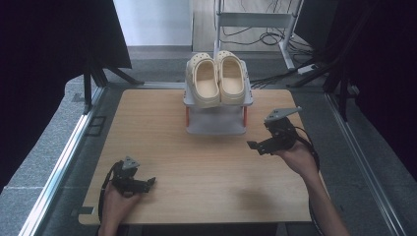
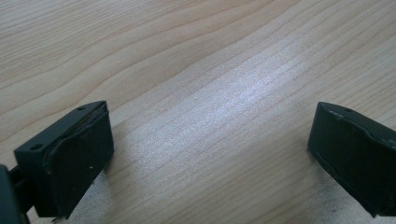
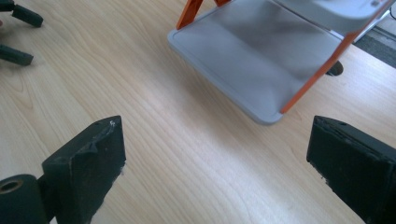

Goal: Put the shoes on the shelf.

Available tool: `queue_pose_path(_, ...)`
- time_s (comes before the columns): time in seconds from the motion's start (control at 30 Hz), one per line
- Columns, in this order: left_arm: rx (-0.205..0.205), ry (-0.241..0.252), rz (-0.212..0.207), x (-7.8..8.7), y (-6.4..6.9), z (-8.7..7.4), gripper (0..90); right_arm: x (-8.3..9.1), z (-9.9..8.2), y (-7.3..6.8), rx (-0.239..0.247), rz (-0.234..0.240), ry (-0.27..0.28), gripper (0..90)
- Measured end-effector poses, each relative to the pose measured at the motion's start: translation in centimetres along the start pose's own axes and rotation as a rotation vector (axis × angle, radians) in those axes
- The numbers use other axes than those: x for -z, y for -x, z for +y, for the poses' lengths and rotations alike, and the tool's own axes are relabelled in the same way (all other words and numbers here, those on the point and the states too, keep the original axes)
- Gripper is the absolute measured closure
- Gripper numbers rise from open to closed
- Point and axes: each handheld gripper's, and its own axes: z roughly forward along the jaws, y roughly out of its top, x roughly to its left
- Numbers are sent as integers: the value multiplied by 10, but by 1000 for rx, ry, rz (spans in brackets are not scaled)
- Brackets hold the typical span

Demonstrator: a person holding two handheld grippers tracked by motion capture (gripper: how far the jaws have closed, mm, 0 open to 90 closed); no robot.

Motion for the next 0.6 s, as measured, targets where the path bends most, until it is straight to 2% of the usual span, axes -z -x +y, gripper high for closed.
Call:
queue_pose_path(0.33, 0, -1, -1, 0, 0, 0, 0, 3, -28, -5, -14, -4, -6, 40)
queue_pose_path(0.6, 1, -1, 0, 0, 0, 0, 1, -5, -53, -12, -21, -3, -5, 48)
